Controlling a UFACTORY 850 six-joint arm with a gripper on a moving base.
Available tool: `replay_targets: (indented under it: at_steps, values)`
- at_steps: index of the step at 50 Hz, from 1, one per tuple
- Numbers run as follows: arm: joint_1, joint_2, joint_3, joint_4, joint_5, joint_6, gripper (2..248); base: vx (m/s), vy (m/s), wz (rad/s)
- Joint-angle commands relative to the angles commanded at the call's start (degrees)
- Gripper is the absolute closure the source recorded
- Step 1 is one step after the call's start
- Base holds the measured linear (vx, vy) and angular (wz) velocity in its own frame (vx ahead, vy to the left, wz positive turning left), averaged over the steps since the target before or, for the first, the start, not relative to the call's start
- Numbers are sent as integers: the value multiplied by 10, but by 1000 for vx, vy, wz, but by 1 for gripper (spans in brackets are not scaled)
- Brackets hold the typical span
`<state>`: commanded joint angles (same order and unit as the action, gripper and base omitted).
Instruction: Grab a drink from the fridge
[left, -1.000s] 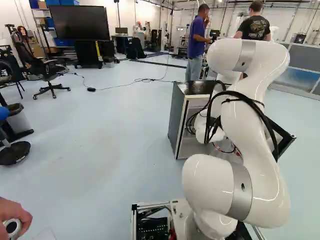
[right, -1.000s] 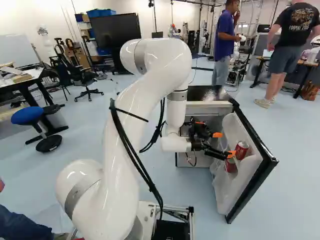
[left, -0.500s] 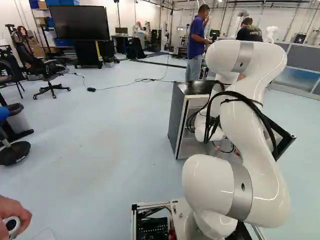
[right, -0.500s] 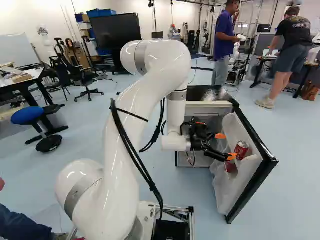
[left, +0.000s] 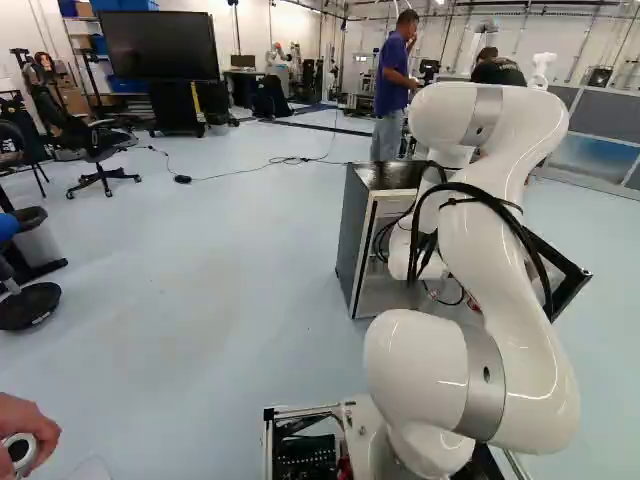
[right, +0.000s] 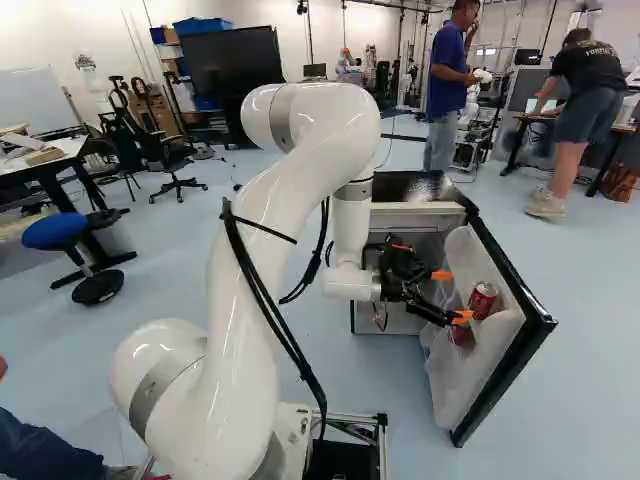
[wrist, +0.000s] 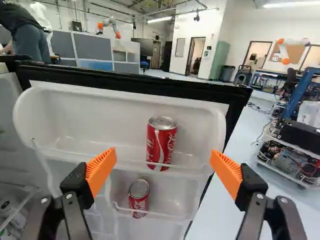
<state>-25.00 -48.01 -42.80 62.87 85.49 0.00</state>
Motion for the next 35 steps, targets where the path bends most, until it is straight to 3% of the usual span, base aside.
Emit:
replay_targets:
  at_steps: [21, 35]
  values:
    - [9, -11, -23, 3, -3, 0, 3, 0, 0, 0]
    - [5, -17, -36, 3, -3, 0, 3, 0, 0, 0]
